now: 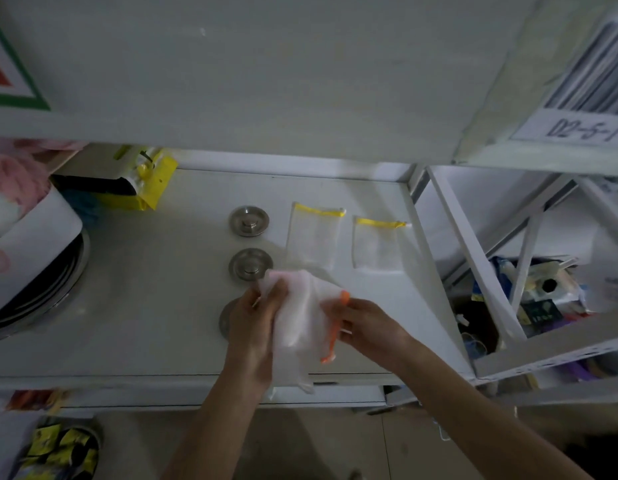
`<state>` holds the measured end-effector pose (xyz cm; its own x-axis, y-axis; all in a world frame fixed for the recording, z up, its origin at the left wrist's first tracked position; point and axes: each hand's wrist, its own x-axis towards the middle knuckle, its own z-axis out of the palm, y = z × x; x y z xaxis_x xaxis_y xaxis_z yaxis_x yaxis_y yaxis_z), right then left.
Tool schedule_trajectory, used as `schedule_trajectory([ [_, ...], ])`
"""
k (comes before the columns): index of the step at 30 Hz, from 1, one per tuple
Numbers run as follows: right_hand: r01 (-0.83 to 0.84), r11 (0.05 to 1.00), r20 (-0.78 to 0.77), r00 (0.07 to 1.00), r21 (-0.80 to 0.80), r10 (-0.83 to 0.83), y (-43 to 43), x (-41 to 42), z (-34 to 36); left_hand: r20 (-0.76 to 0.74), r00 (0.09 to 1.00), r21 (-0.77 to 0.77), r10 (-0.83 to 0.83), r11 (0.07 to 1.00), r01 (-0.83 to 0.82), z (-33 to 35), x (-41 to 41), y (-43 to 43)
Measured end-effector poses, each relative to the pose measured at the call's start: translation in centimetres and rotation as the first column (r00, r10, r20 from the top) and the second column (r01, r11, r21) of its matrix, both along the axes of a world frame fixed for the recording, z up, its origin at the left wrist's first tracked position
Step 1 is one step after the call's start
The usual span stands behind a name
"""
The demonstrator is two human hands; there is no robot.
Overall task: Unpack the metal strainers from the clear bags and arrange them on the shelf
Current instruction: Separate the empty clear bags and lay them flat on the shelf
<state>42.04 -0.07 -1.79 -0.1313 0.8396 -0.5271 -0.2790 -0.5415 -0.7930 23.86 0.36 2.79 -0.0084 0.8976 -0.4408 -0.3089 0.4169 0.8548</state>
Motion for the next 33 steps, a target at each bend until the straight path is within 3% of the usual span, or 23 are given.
schedule_trajectory([
  [4,0.061,0.993,0.194,0.978,0.106,-0.081,-0.4,0.6,1.2,-0.11,0.992,0.012,0.068,0.998,-0.067,-1.4,-1.3,-1.1],
  [6,0.019,0.98,0.403,0.91,0.2,-0.1,-0.4,0.6,1.6,-0.113,0.991,-0.047,0.077,0.995,-0.083,-2.1,-1.8,-1.9],
  [9,-0.197,0.928,0.734,0.671,0.317,-0.108,1.0,0.9,0.4,-0.114,0.992,-0.171,0.057,0.982,-0.076,-3.4,-2.1,-3.7],
  [11,-0.385,0.887,0.869,0.494,0.255,-0.035,2.7,1.6,-1.3,-0.14,0.99,-0.19,0.011,0.981,-0.038,-4.1,-1.8,-5.2],
  [14,-0.608,0.79,0.964,0.249,0.082,0.092,5.3,1.6,-3.7,-0.212,0.977,-0.174,-0.023,0.985,-0.015,-5.1,-1.1,-6.9],
  [16,-0.701,0.712,0.994,0.092,0.02,0.063,6.9,1.1,-4.6,-0.252,0.966,-0.177,-0.053,0.984,0.008,-5.8,-0.9,-7.5],
  [18,-0.764,0.644,1.0,0.006,0.02,-0.024,8.2,0.5,-4.9,-0.269,0.96,-0.184,-0.084,0.982,0.035,-6.1,-0.7,-7.7],
  [25,-0.893,0.448,0.957,-0.103,0.032,-0.272,10.2,-0.3,-6.7,-0.262,0.958,-0.156,-0.121,0.984,0.081,-5.7,-0.2,-7.5],
  [29,-0.88,0.471,0.894,-0.157,0.066,-0.419,9.7,-0.2,-7.1,-0.218,0.97,-0.152,-0.109,0.985,0.077,-5.1,0.0,-7.3],
  [31,-0.82,0.554,0.909,-0.113,0.142,-0.4,8.9,-0.4,-6.4,-0.136,0.984,-0.136,-0.117,0.986,0.098,-4.4,0.3,-7.3],
  [32,-0.763,0.612,0.927,-0.045,0.209,-0.372,8.4,-0.5,-6.0,-0.106,0.985,-0.119,-0.14,0.985,0.127,-4.1,0.4,-7.2],
  [33,-0.686,0.666,0.94,0.08,0.293,-0.331,7.8,-0.5,-5.5,-0.086,0.982,-0.101,-0.165,0.982,0.157,-3.8,0.6,-6.9],
])
